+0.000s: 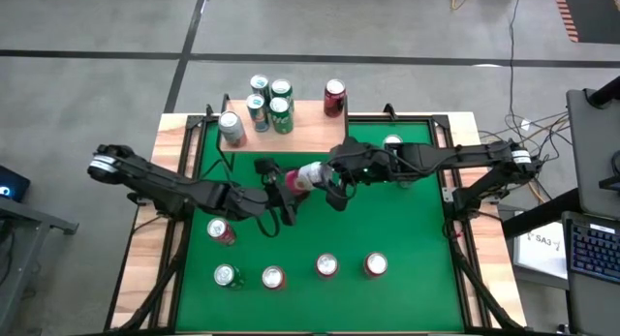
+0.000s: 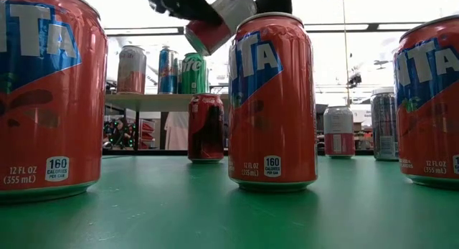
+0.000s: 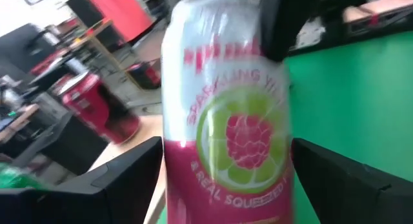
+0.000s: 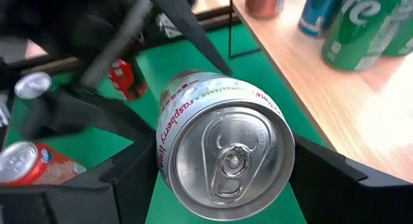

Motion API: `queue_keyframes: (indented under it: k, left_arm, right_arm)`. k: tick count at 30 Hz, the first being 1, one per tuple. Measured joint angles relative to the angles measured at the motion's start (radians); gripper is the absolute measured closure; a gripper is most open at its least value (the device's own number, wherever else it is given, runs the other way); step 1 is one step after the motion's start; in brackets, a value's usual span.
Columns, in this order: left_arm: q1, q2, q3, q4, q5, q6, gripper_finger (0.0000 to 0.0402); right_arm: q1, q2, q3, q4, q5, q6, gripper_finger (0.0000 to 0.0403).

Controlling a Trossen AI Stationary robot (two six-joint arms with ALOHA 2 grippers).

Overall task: Place canned beverage on shelf
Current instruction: Put the white and red can on the shelf

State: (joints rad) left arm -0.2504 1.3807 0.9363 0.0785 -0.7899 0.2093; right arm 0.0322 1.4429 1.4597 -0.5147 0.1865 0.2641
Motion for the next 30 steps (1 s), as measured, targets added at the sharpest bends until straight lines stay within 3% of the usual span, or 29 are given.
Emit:
queue_keyframes:
  k: [9, 14, 24, 30]
  left_arm:
    - [0.0, 0.031, 0.0, 0.006, -0.04, 0.009, 0.0081]
    - [0.0, 0.031, 0.0, 0.006, -0.046, 0.01, 0.0119]
    - [0.0, 0.027, -0.003, 0.046, -0.031, 0.019, 0.0121]
    - [0.0, 0.002, -0.017, 0.083, -0.034, 0.021, 0.0121]
  right_arm:
    - [0.0, -0.001, 0.0, 0.019, -0.006, -0.018, 0.0122]
    - [0.0, -0.001, 0.0, 0.021, -0.006, -0.033, 0.0119]
    - [0.0, -0.009, 0.002, 0.066, -0.004, -0.044, 0.0062]
    - [0.0, -0.072, 0.002, 0.126, -0.004, -0.064, 0.0051]
